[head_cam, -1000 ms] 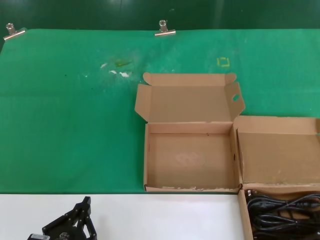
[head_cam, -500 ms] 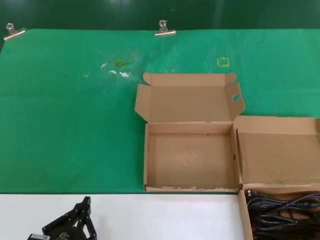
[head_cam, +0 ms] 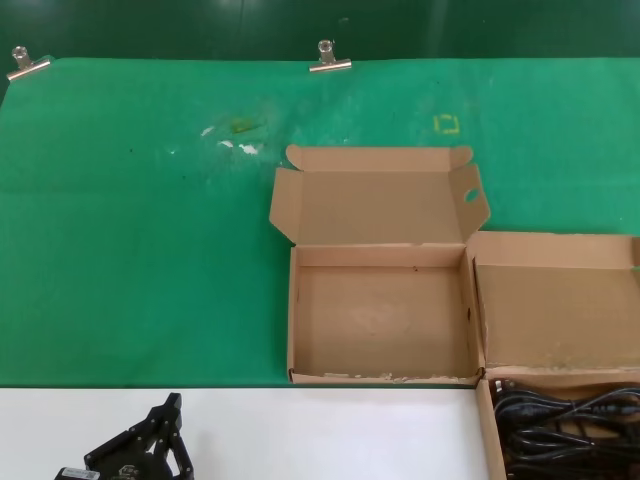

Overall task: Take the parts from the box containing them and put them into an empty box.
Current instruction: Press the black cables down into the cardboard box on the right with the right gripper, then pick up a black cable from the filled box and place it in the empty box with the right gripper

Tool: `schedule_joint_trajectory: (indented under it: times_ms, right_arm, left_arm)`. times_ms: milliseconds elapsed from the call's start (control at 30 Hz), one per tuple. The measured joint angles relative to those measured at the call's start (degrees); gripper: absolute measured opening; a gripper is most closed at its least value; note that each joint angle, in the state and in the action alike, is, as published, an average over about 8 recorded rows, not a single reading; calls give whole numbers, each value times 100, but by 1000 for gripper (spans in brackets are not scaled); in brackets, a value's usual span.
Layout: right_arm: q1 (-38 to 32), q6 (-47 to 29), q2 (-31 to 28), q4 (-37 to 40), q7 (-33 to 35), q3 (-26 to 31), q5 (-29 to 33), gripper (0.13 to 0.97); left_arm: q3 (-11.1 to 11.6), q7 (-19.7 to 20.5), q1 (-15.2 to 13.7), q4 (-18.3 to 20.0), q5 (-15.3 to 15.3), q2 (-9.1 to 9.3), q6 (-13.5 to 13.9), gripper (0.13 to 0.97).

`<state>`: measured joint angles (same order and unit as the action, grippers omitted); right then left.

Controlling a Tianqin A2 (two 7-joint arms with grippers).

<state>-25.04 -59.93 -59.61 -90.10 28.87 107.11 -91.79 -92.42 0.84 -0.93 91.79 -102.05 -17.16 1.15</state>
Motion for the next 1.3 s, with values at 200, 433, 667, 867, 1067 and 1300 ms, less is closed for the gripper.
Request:
schedule_joint_trajectory:
  times_ms: [200,433,667,867,1067,1300]
  right_arm:
    - [24,32,14,36,55,-19,-56,264]
    - [39,85,26,66,102,-60,-117,208]
    - [-146,110,19,-51,-192,-144,-178,164]
    - [-629,34,109,-382,-988,-98,-107,148]
    - [-1366,-140,426,-488,-1814,72,-33,148]
    - [-2153,-108,1168,-237,-2263,453,278,147]
  left_arm:
    - [0,0,0,0,0,0,0,149]
    - [0,0,0,0,0,0,0,149]
    - [0,0,0,0,0,0,0,149]
    - [0,0,0,0,0,0,0,149]
    - [0,0,0,0,0,0,0,149]
    - [0,0,0,0,0,0,0,149]
